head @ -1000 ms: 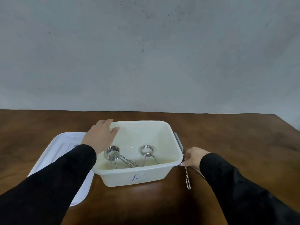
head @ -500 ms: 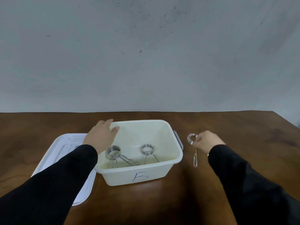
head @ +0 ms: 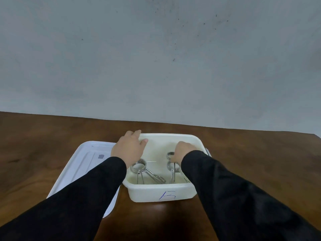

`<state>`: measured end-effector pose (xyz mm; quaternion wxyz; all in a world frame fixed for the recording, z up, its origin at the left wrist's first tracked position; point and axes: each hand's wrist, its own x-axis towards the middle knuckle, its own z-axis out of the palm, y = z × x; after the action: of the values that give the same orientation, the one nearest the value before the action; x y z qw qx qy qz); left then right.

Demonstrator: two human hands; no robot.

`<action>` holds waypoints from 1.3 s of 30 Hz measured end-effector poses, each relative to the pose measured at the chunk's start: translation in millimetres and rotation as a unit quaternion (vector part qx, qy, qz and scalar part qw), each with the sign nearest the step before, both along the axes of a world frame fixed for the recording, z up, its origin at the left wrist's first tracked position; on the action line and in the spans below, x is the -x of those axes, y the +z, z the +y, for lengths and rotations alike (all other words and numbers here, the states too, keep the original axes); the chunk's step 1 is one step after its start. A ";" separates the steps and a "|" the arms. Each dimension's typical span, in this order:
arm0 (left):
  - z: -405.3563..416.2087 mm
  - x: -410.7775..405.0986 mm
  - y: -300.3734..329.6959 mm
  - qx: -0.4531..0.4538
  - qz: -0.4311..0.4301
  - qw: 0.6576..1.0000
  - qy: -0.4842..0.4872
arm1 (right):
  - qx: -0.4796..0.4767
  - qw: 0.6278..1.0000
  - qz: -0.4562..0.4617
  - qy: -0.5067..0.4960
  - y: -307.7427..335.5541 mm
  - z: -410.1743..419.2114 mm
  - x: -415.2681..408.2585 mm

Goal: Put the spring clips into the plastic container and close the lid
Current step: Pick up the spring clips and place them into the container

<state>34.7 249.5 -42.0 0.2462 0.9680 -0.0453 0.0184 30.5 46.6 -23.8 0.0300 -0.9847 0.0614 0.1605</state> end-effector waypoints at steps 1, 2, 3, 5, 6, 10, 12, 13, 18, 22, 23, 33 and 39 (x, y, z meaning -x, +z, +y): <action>0.0 0.3 -0.7 -0.001 -0.002 1.000 0.000 | 0.000 1.000 0.010 -0.009 -10.4 -1.5 -0.5; 0.1 0.4 -1.2 -0.002 -0.003 1.000 0.000 | 0.001 1.000 0.014 -0.014 -17.5 -3.0 -0.4; 0.1 0.4 -1.5 -0.004 -0.003 1.000 -0.001 | 0.002 1.000 0.013 -0.016 -22.5 -3.7 -0.7; 0.3 0.4 -2.2 -0.007 -0.005 1.000 0.000 | 0.006 1.000 0.008 -0.013 -28.0 -2.5 -1.5; 0.3 0.3 -2.4 -0.009 -0.008 1.000 -0.001 | 0.007 1.000 0.009 -0.011 -29.8 -1.5 -2.1; -0.1 0.5 -1.8 -0.018 -0.009 1.000 -0.002 | 0.010 1.000 0.006 -0.015 -34.7 -2.0 -4.3; -0.6 1.4 -1.1 -0.022 -0.013 1.000 -0.002 | 0.011 1.000 0.011 -0.018 -35.9 -4.8 -4.7; -0.3 1.6 -1.0 -0.022 -0.012 1.000 -0.001 | 0.011 1.000 0.016 -0.021 -36.6 -5.7 -5.1; -0.3 1.3 1.3 -0.020 0.000 1.000 -0.003 | 0.016 0.999 0.024 -0.027 -35.7 -9.7 -3.7; 3.1 2.0 5.2 0.013 0.019 1.000 -0.014 | 0.028 0.999 0.038 -0.007 -29.7 -14.0 -3.1; 4.8 3.7 6.8 0.032 0.021 0.999 -0.015 | 0.033 0.999 0.044 0.000 -27.3 -15.4 -3.3; 64.4 60.9 -15.4 0.103 -0.125 0.975 0.153 | -0.175 0.972 -0.152 0.050 36.1 9.0 51.2; 88.0 139.6 -74.0 -0.097 -0.059 0.993 0.013 | -0.231 0.942 -0.206 0.132 26.9 58.5 108.0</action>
<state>-104.9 337.6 -116.0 0.1474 0.9851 -0.0487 0.0738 -77.4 105.1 3.0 0.2471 -0.9615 -0.1155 -0.0336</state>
